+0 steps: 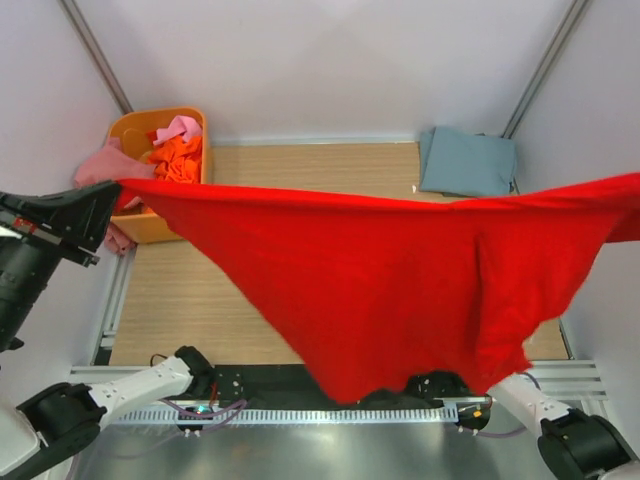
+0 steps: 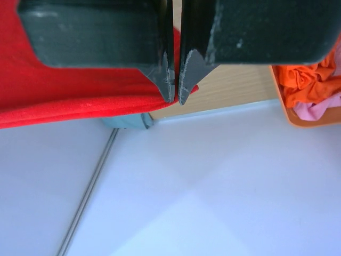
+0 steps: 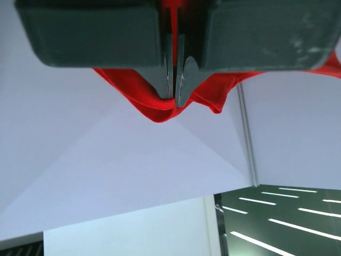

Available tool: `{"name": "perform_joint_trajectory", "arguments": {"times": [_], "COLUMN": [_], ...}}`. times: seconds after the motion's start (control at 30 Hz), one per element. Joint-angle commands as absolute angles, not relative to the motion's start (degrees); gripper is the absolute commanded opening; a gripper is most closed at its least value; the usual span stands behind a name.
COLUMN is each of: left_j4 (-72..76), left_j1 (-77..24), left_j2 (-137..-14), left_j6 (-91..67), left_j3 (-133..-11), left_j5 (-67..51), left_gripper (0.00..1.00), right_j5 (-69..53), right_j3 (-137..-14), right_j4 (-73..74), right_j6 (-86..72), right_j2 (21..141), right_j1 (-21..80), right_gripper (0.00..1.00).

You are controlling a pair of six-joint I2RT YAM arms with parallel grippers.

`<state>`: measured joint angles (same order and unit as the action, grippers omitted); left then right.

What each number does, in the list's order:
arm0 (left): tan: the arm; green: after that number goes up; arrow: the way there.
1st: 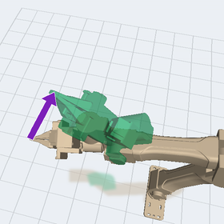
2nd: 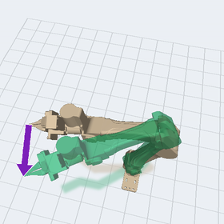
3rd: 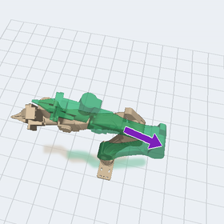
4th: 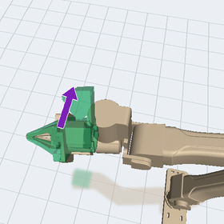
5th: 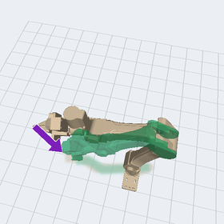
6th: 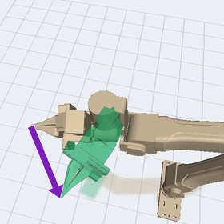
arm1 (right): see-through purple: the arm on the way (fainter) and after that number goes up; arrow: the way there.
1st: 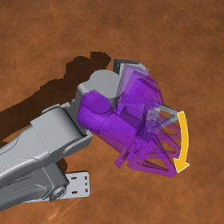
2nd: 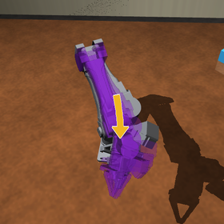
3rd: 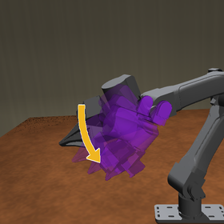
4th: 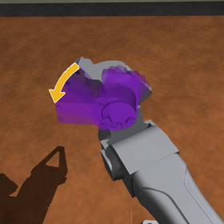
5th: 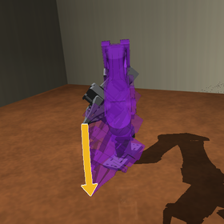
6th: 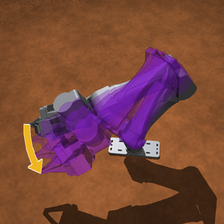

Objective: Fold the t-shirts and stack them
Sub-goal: Flatten the tshirt out

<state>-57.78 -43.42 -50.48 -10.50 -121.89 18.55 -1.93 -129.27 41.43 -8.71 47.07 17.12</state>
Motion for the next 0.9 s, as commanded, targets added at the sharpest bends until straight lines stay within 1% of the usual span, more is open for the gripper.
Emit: {"name": "perform_joint_trajectory", "arguments": {"times": [0.0, 0.1, 0.23, 0.3, 0.33, 0.37, 0.4, 0.47, 0.5, 0.53, 0.57, 0.6, 0.63, 0.67, 0.7, 0.73, 0.77, 0.83, 0.87], "left_j4": [-57.48, -55.82, -50.72, -48.96, -47.3, -46.68, -46.06, -47.97, -49.64, -56.44, -61.91, -67.18, -73.94, -72.44, -69.9, -62.65, -58.66, -52.07, -51.51], "left_j1": [-43.07, -43.07, -41.93, -33.52, -30.18, -24.93, -23.22, -18.84, -17.68, -16.71, -15.31, -14.86, -14.59, -14.5, -14.59, -14.68, -14.76, -14.77, -14.85], "left_j2": [-57.03, -61.86, -68.19, -73.9, -76.35, -78.9, -85.89, -95.05, -106.76, -112.53, -119.81, -130.5, -133.56, -132.38, -130.28, -123.03, -119.65, -111.32, -109.44], "left_j6": [-4.05, -2.12, -0.27, -1.66, -4.45, -5.35, -6.06, -8.16, -9.22, -10.45, -13.5, -15.01, -16.94, -19.05, -20.03, -20.65, -21.87, -23.11, -23.46], "left_j3": [-122.44, -118.94, -111.64, -109.0, -107.94, -107.06, -106.53, -110.1, -117.78, -123.69, -140.02, -148.8, -156.46, -152.62, -147.62, -141.74, -130.11, -122.46, -118.43], "left_j5": [22.58, 27.24, 30.76, 23.41, 16.85, 15.22, 14.94, 15.99, 16.34, 16.43, 16.35, 16.35, 16.35, 15.3, 13.12, 12.31, 12.3, 12.74, 12.4], "left_gripper": [0.0, 0.0, 0.0, 0.0, 0.0, 0.0, 0.0, 0.0, 0.02, 0.11, 0.27, 0.31, 0.42, 0.49, 0.54, 0.7, 0.77, 0.85, 0.85], "right_j5": [8.14, 10.46, 14.49, 14.94, 14.77, 14.42, 13.2, 10.74, 10.11, 10.19, 11.94, 12.39, 12.13, 11.52, 10.03, 8.98, 7.05, 5.98, 5.37], "right_j3": [-130.25, -128.24, -118.86, -116.12, -113.93, -113.47, -114.25, -118.71, -129.79, -137.82, -146.6, -160.44, -162.23, -160.59, -151.35, -145.43, -135.54, -131.23, -130.7], "right_j4": [46.92, 48.43, 44.22, 40.27, 38.77, 36.24, 35.34, 36.2, 38.73, 42.41, 49.93, 52.45, 53.08, 49.95, 47.14, 43.63, 36.89, 34.63, 35.76], "right_j6": [-5.54, -4.48, -4.04, -3.43, -2.91, -2.81, -2.73, -3.42, -3.86, -4.22, -4.83, -5.18, -5.79, -6.24, -7.28, -7.73, -8.43, -9.22, -9.84], "right_j2": [58.87, 65.64, 74.25, 80.66, 83.03, 85.67, 92.74, 101.9, 112.48, 119.55, 125.27, 133.34, 133.94, 132.9, 130.11, 123.64, 120.09, 114.9, 114.26], "right_j1": [19.5, 19.86, 19.78, 19.6, 19.34, 18.99, 17.68, 16.53, 15.65, 15.38, 15.38, 15.29, 15.29, 15.21, 15.21, 15.21, 15.21, 15.29, 15.29], "right_gripper": [0.01, 0.01, 0.01, 0.01, 0.01, 0.01, 0.01, 0.01, 0.09, 0.57, 0.76, 0.98, 1.0, 1.0, 1.0, 1.0, 1.0, 1.0, 1.0]}}
